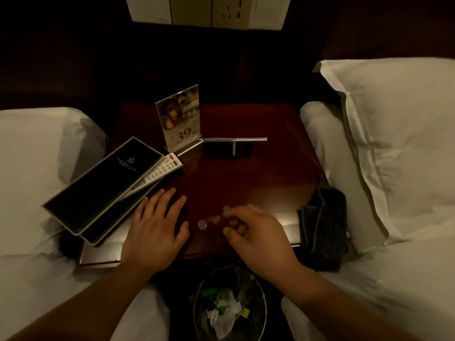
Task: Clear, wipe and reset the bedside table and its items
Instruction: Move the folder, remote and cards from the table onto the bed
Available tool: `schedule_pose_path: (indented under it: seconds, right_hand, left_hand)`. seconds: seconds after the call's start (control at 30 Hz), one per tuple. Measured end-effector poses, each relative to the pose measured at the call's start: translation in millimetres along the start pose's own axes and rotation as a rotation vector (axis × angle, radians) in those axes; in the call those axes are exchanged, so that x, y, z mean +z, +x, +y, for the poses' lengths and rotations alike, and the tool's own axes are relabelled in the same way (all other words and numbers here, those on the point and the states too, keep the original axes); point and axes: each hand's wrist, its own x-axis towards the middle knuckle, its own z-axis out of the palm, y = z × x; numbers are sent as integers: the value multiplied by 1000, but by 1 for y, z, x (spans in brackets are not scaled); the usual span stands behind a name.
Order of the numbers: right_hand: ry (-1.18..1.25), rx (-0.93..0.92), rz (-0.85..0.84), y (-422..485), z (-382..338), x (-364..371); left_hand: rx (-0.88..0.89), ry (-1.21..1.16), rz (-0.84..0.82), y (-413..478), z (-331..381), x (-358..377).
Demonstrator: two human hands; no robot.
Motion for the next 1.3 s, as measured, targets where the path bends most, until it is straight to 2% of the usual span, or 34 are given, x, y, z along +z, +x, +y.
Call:
schedule_pose_path:
  seconds: [0.1, 0.23, 0.33, 0.4, 0.47, 0.53, 0.6, 0.67, 0.73, 0.8, 0.87, 1.03, 1.13, 1.3]
  right_hand:
    - [-140, -50, -22, 17, 10, -6]
    - [-156, -34, 19, 59, 14, -22]
    - [-54, 50, 49, 91, 18, -44]
    - [125, 144, 36, 112, 17, -53]
    - [318, 238, -21, 128, 13, -54]
    - [382, 299, -58, 139, 11, -53]
    - [379, 345, -78, 150, 11, -50]
    - [427, 411, -83, 159, 13, -47]
    - [489, 485, -79, 166, 16, -43]
    - [503, 520, -58, 172, 20, -40]
    - [527, 536, -26, 176, 24, -40]
    - [674, 590, 107, 175, 39, -39]
    - [700, 606, 137, 167, 48, -38]
    - [713, 581, 126, 161, 45, -42]
  left_hand:
    - [17, -9, -10, 1, 2, 2]
    - [-8, 5, -49, 4, 1, -6]
    - [-13, 9, -178, 12, 13, -20]
    - [-16, -43, -185, 20, 13, -33]
    - [-19, -53, -66, 23, 7, -50]
    - [-80, -15, 150, 19, -6, -61]
    - [-201, 12, 340, 16, -25, -69]
    - [-346, -12, 404, 16, -50, -74]
    - [-539, -60, 359, 18, -75, -77]
    - [-742, -107, 201, 23, -97, -78]
    - [-832, -215, 38, 27, -115, -75]
    - [-880, -435, -22, 29, -127, -84]
    - [-856, -498, -134, 29, -125, -90]
    - [-816, -600, -104, 24, -116, -83]
